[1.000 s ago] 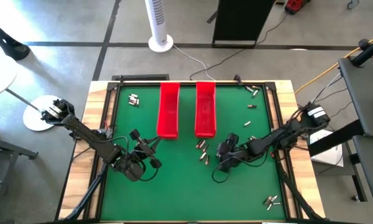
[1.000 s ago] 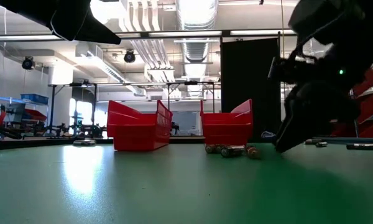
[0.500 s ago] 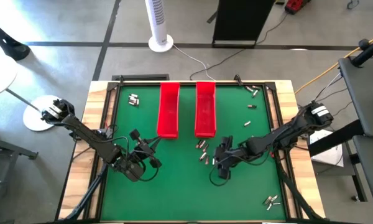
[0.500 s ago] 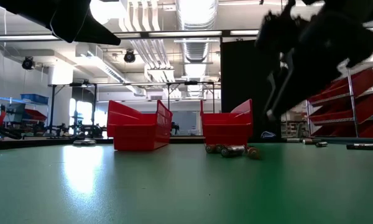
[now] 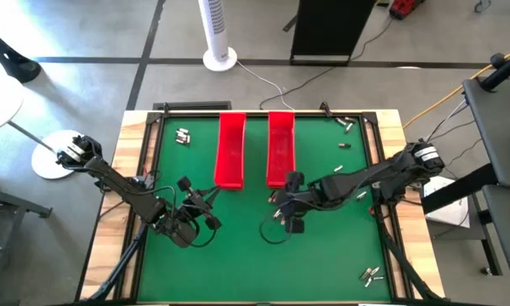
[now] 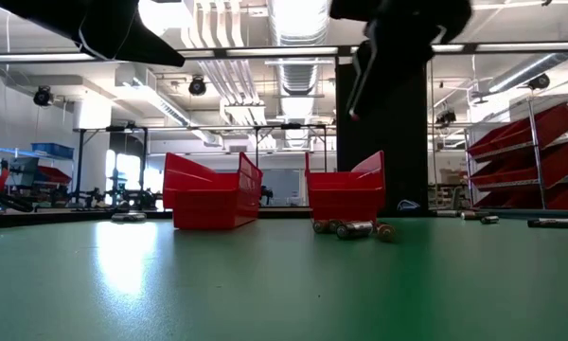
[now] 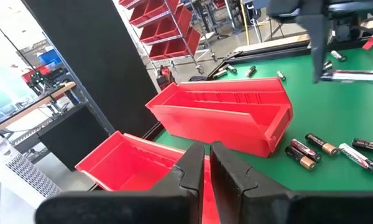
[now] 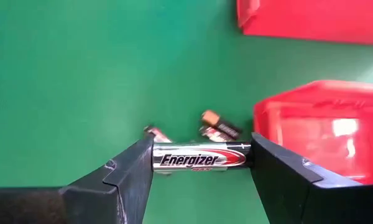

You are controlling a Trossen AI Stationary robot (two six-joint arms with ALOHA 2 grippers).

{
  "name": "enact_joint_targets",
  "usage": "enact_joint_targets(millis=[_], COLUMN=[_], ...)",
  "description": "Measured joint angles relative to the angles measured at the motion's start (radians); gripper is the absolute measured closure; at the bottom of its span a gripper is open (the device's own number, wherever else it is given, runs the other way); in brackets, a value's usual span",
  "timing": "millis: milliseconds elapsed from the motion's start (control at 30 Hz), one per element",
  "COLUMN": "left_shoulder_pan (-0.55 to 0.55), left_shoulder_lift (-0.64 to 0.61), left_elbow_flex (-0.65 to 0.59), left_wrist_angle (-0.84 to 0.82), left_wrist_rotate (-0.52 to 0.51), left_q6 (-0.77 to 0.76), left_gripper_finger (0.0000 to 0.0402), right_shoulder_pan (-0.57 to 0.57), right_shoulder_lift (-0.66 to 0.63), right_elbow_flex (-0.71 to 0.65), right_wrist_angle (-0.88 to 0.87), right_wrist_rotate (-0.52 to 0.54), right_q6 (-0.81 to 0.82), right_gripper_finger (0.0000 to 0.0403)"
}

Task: Sort batteries
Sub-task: Put the silver battery into the right red bin

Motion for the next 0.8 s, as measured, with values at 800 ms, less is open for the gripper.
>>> enact_joint_targets(millis=[800], left_shoulder_pan=[0.0], left_shoulder_lift=[0.0], left_elbow_flex=[0.0], left_wrist_angle=[0.007], left_wrist_rotate=[-0.001], left_q6=[0.016], left_gripper_finger=[0.0393], right_shoulder_pan=[-0.412], right_shoulder_lift=[0.263], right_elbow_flex=[0.206], right_wrist_angle=[-0.195], right_wrist_rotate=[-0.215], right_q6=[-0.335], right_gripper_finger=[0.0173])
